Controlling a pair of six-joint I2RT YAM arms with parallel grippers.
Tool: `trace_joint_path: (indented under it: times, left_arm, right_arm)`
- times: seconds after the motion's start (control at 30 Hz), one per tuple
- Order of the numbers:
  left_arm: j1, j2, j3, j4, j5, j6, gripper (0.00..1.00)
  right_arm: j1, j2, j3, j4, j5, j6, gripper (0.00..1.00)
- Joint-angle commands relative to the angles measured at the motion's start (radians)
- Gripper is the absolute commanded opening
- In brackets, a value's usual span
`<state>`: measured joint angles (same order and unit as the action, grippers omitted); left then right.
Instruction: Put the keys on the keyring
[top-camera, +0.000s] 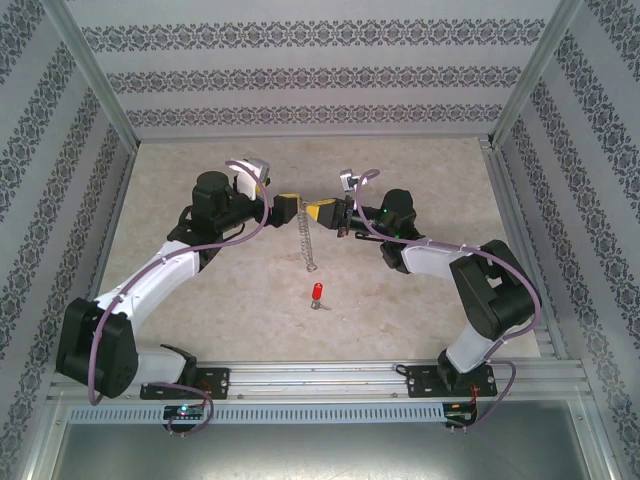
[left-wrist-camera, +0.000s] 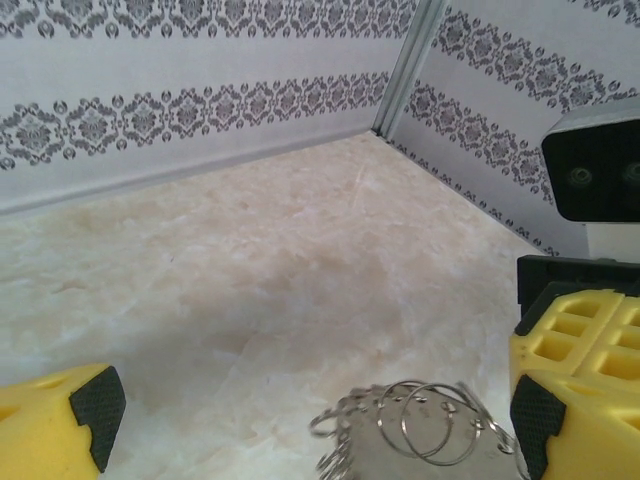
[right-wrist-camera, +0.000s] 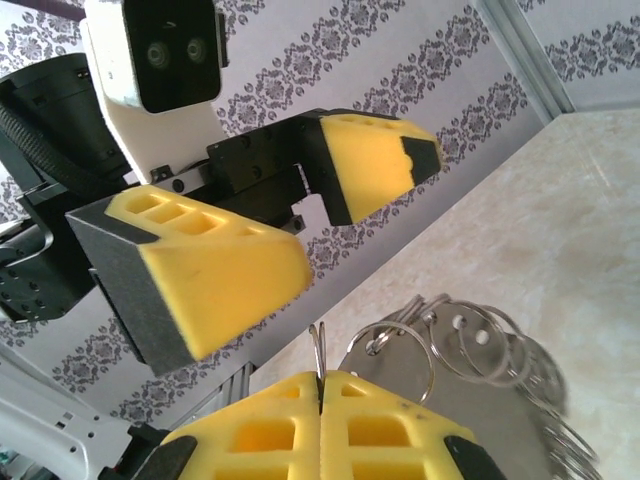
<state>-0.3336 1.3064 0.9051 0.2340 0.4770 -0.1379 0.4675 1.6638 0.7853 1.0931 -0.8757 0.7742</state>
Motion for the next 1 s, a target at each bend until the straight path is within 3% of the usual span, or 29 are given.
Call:
trace_joint_path:
  times: [0.0, 0.3, 0.47, 0.63, 0.97]
  left_arm:
    - [0.001, -0.050, -0.007, 0.077, -0.039, -0.029, 1.00]
    - [0.001, -0.087, -0.033, 0.105, 0.007, -0.177, 1.00]
    - [0.000, -0.089, -0.066, 0.106, 0.135, -0.212, 0.99]
    - [0.000, -0.070, -0.073, 0.089, 0.245, -0.256, 0.74]
    - [-0.001, 0.041, -0.092, 0.323, 0.414, -0.439, 0.55]
  right_arm:
    - [0.006, -0.011, -0.011, 0.108, 0.039, -0.038, 0.00]
    - [0.007, -0.040, -0.074, 0.137, 0.129, -0.056, 0.00]
    - [0.006, -0.050, -0.079, 0.173, 0.158, -0.060, 0.00]
    - [0.003, -0.059, -0.074, 0.192, 0.149, -0.062, 0.00]
    - [-0.001, -0.059, -0.051, 0.206, 0.111, -0.034, 0.00]
